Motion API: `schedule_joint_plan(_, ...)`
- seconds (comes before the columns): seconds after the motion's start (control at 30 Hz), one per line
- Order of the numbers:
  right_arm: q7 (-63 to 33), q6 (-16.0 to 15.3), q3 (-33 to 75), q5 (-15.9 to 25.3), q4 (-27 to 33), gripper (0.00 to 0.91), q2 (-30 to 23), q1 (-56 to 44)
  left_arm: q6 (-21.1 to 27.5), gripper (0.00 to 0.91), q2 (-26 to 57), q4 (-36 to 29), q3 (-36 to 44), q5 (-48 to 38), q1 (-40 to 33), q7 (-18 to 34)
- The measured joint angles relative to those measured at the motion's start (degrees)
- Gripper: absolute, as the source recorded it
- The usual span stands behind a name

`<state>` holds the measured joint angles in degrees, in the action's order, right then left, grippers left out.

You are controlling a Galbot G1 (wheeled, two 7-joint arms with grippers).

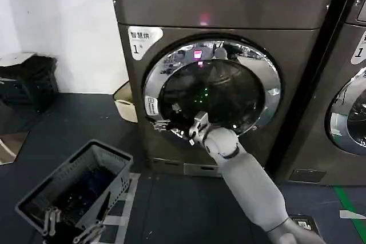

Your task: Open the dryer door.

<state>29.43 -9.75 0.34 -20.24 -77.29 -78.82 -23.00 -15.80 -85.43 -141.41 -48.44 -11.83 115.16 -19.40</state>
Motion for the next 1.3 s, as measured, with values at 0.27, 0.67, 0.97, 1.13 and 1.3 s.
schedule_joint_plan(0.27, 2.40, -0.53, -0.68, -0.74, 0.74, 0.907, -0.95, 0.36, 2.72, 0.907, 0.59, 0.89, -0.26, -0.61, -1.09, 0.10)
schedule_joint_plan(0.67, 12.29, -3.18, 1.31, -2.89, -4.89, 0.907, 3.54, -3.97, 11.44, 0.907, 6.90, 5.06, -3.49, -4.59, -6.09, 4.09)
schedule_joint_plan(0.97, 22.48, -2.69, 3.48, -8.60, -11.35, 0.907, 10.29, -8.76, 7.72, 0.907, 18.71, 15.15, -3.83, -21.50, -16.07, 7.96)
schedule_joint_plan(1.13, 28.74, -3.08, 5.13, -8.79, -13.92, 0.907, 13.49, -12.00, 6.32, 0.907, 25.94, 20.63, -2.82, -31.57, -22.31, 8.18)
schedule_joint_plan(1.3, 34.39, -2.43, 7.09, -9.07, -16.42, 0.907, 16.00, -15.28, 4.47, 0.907, 32.60, 25.67, -0.28, -36.99, -27.31, 8.17)
